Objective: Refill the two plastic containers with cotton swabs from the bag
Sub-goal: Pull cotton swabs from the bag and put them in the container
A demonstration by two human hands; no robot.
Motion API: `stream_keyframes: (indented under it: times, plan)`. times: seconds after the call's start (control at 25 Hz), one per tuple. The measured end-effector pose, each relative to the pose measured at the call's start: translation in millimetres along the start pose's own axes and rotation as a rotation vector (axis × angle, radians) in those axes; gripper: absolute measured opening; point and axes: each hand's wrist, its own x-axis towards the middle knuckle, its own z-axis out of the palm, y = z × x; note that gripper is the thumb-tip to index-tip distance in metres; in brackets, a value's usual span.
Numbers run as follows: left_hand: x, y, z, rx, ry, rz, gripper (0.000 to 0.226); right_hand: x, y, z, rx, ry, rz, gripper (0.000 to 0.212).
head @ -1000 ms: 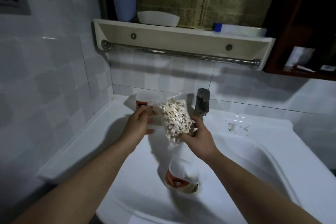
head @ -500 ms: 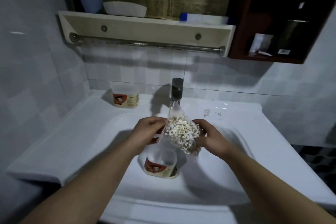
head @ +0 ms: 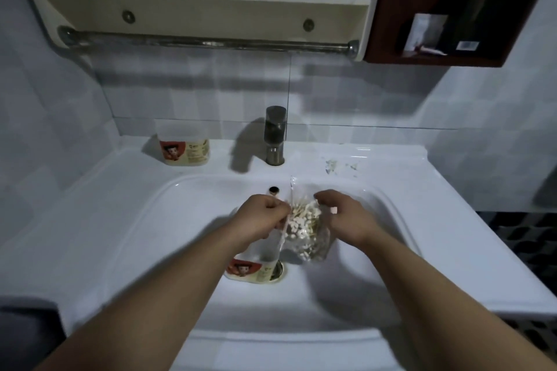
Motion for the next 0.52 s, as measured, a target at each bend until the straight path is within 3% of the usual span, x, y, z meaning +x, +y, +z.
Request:
stream_keyframes:
  times: [0.16,0.28,0.36,0.52]
  plan:
    - [4.3,-8.4,6.3,-0.082,0.06,0.007,0.017,-1.2,-20.4,2.8,-0.017,0.161,-0.134,0.034]
    - [9.2,-16.7,4.6,-0.193,0.087,-0.047,0.024,-0.8,-37.1,8.3,-0.125,0.111,-0.235,0.021]
    - [12.5,-21.5,2.2,-0.307,0.035,-0.099,0.026,4.2,-44.3,11.3,-0.154,0.071,-0.203,0.018]
    - [15.1,-29.7,-0.9,-0.304,-0.003,-0.058,0.018,14.6,-53.9,18.1,-0.168,0.083,-0.127,0.018]
